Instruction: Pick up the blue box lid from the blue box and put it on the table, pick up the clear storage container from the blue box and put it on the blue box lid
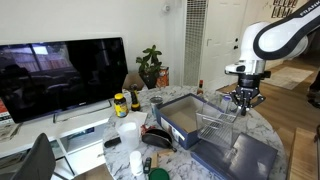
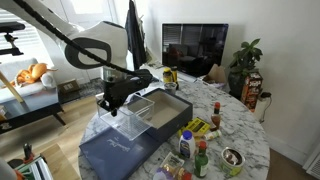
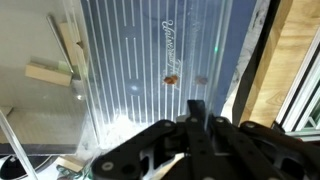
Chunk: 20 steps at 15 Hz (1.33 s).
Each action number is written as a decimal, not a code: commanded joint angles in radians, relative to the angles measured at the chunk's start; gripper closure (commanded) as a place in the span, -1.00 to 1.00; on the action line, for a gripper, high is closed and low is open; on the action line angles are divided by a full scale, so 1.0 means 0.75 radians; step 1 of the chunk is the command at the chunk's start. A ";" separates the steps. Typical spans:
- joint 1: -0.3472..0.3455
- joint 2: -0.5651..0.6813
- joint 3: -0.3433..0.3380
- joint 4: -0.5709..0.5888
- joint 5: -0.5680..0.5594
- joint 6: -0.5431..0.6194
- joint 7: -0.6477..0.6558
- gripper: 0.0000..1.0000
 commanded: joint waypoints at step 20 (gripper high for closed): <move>0.053 -0.118 -0.136 -0.015 0.071 -0.329 -0.249 0.98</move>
